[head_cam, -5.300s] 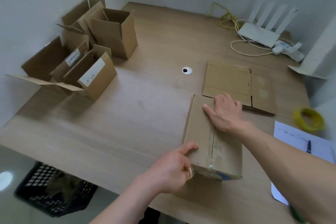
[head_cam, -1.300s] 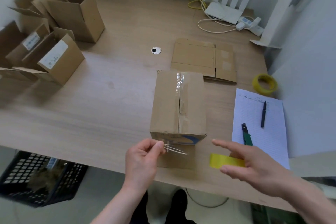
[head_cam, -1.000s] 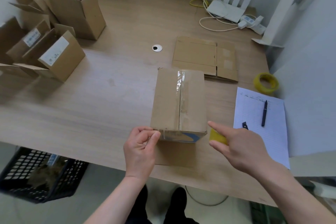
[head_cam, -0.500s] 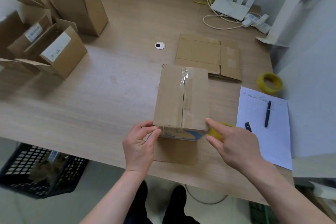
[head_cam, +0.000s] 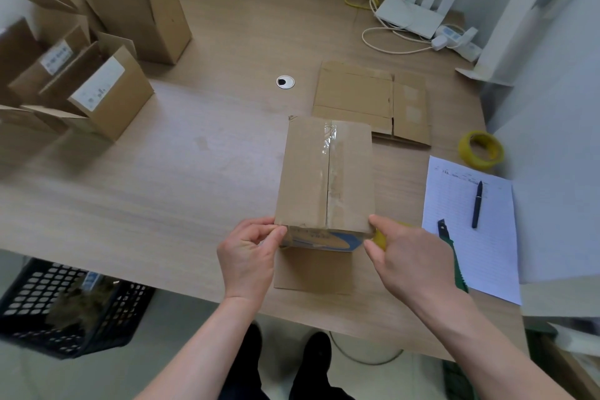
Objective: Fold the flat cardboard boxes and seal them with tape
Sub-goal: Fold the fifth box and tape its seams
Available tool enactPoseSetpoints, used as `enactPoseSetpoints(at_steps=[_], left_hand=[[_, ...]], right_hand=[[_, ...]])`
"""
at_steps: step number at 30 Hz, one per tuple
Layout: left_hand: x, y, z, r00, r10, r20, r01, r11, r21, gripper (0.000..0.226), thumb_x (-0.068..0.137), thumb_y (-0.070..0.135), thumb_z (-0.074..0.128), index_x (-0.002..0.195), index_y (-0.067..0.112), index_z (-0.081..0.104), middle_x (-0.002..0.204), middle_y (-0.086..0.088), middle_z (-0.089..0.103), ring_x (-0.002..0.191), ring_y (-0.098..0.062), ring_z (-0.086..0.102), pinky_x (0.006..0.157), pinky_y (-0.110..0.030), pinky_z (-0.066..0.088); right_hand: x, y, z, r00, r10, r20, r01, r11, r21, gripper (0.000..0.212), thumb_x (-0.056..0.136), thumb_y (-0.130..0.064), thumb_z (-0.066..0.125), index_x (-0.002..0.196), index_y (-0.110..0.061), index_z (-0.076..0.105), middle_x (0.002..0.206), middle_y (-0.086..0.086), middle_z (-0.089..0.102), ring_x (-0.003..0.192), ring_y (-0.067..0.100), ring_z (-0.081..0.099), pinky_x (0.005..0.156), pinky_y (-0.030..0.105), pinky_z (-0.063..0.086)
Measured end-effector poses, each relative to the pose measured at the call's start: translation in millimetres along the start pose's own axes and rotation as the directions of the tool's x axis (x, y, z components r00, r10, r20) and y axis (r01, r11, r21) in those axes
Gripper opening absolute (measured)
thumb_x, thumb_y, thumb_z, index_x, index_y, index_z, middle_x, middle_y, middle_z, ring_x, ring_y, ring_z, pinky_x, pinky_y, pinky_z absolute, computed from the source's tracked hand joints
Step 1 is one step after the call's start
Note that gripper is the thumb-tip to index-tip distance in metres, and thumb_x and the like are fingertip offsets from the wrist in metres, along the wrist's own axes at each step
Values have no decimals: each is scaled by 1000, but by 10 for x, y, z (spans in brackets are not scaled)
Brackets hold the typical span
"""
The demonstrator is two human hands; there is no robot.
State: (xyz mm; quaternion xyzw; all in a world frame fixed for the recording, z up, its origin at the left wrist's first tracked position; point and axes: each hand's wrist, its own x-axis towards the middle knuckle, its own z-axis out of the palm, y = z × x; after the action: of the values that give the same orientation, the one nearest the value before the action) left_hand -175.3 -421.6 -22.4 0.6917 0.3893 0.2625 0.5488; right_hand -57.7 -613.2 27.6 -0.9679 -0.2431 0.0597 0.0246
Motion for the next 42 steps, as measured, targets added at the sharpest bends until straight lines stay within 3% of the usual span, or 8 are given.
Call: enactPoseSetpoints(at_steps=[5, 10, 17, 20, 26, 34, 39, 42], left_hand=[[-1, -7, 14, 1000, -8, -10, 7, 1000, -14, 19, 73, 7, 83, 65, 22, 75, 80, 10, 72, 80, -1, 68, 75, -12, 51], [29, -50, 27, 991, -115, -66, 113, 993, -30, 31, 72, 11, 85, 60, 14, 56, 73, 12, 71, 71, -4, 67, 70, -26, 54], [58, -20, 17, 993, 103, 59, -107, 993, 56, 30, 80, 3, 77, 92, 30, 71, 72, 10, 66, 71, -5, 61, 68, -15, 50], [120, 12, 8, 979, 165, 119, -178, 977, 113, 28, 79, -3, 75, 81, 25, 72, 80, 3, 64, 72, -9, 60, 68, -21, 51], [205, 72, 38, 987, -64, 150, 66, 998, -5, 24, 77, -8, 72, 68, 14, 67, 84, -5, 61, 65, -13, 57, 70, -36, 51], [191, 82, 197, 980, -191, 59, 197, 972, -130, 22, 73, -5, 63, 62, 13, 55, 67, -6, 56, 63, -18, 47, 62, -35, 42], [147, 106, 228, 998, -43, 51, 34, 985, 169, 12, 72, 14, 53, 76, 25, 54, 84, -2, 55, 77, -21, 50, 70, -40, 43], [150, 148, 245, 878, 435, 200, -474, 734, 486, 50, 72, 9, 49, 118, 24, 60, 119, -6, 54, 115, -31, 48, 90, -44, 41]], right_hand=[[-7, -48, -18, 1000, 26, -5, -27, 999, -19, 39, 94, -53, 47, 131, -43, 52, 93, -6, 71, 87, 20, 65, 62, 30, 45], [4, -44, -22, 1000, 10, -8, -10, 1000, -27, 27, 94, -48, 49, 117, -37, 57, 79, -5, 69, 75, 20, 63, 58, 30, 46], [43, -25, -11, 1000, -14, 14, 15, 1000, -14, 21, 94, -47, 48, 110, -35, 53, 76, -4, 65, 71, 22, 60, 59, 31, 49], [96, 27, -25, 999, -39, 38, 39, 999, 2, 20, 94, -48, 48, 107, -34, 54, 79, -5, 65, 74, 23, 60, 61, 33, 50], [233, 152, -18, 990, -139, 33, 137, 989, 56, 18, 90, -52, 56, 96, -35, 55, 66, -11, 52, 64, 18, 47, 50, 29, 28], [335, 324, 38, 979, -203, 28, 189, 948, 257, 21, 78, -51, 69, 86, -37, 56, 65, -10, 60, 60, 9, 52, 55, 28, 43], [324, 340, 90, 953, -301, -38, 302, 930, 208, 22, 81, -49, 67, 89, -31, 57, 57, -6, 57, 50, 11, 47, 46, 24, 34], [334, 343, 99, 948, -316, -40, 318, 930, 183, 23, 83, -51, 65, 90, -31, 56, 58, -6, 57, 51, 11, 48, 45, 24, 34]])
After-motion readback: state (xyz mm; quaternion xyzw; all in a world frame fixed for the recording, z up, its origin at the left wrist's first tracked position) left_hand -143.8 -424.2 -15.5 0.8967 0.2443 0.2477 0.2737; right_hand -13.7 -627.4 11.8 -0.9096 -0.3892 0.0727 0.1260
